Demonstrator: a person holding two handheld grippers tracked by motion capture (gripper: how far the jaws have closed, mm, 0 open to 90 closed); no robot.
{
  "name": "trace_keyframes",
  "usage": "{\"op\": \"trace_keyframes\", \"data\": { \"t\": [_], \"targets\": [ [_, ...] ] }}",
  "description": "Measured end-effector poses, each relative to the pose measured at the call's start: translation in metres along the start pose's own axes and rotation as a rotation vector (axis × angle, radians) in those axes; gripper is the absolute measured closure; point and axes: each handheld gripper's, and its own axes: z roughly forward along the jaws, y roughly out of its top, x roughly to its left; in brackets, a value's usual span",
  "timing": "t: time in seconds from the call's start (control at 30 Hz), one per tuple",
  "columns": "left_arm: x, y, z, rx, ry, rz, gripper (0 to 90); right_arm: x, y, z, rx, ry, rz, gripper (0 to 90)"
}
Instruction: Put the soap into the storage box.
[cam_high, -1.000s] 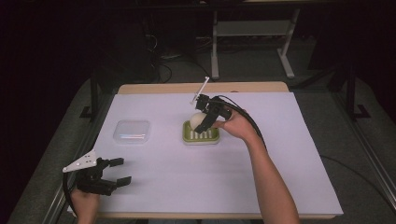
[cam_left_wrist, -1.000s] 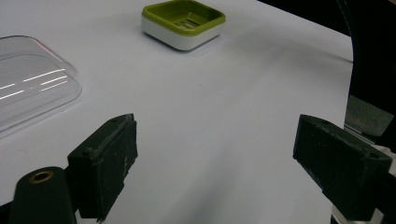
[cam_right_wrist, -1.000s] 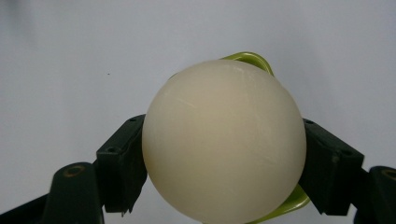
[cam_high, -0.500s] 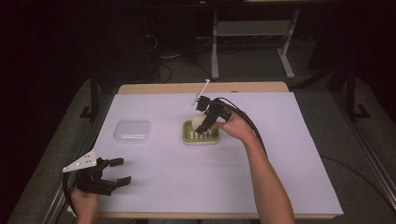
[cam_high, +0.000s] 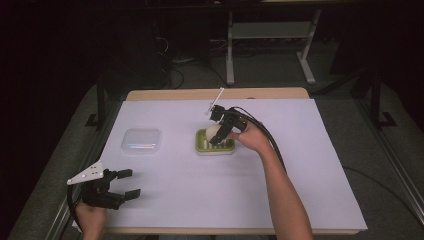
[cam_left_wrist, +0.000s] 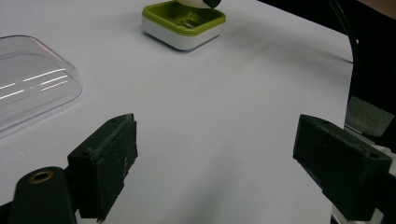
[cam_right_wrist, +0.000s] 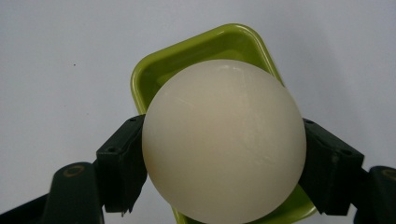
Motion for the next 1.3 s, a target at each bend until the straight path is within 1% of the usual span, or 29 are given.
{"op": "trace_keyframes", "data": {
  "t": [0.17,0.3,0.67,1.0,1.23,1.3],
  "targets": [
    [0.0,0.0,0.0,0.002,0.0,0.001,13.1,0.0,-0.001,0.002,-0.004,-0.001,0.002,24.3],
    [0.0,0.0,0.0,0.003,-0.002,0.001,13.1,-0.001,-0.001,0.004,0.003,-0.002,0.002,24.2],
    [0.0,0.0,0.0,0.005,-0.003,0.001,13.1,-0.002,-0.004,0.01,0.007,-0.003,0.021,24.2],
    [0.001,0.0,0.0,0.004,-0.004,0.001,13.1,-0.004,-0.005,0.012,0.001,0.001,0.02,24.2],
    [0.0,0.0,0.0,0.005,-0.005,0.0,13.1,-0.003,-0.005,0.015,0.007,0.011,0.024,24.2],
    [0.0,0.0,0.0,0.004,-0.005,0.001,13.1,-0.003,-0.005,0.016,0.014,0.012,0.016,24.2]
  ]
}}
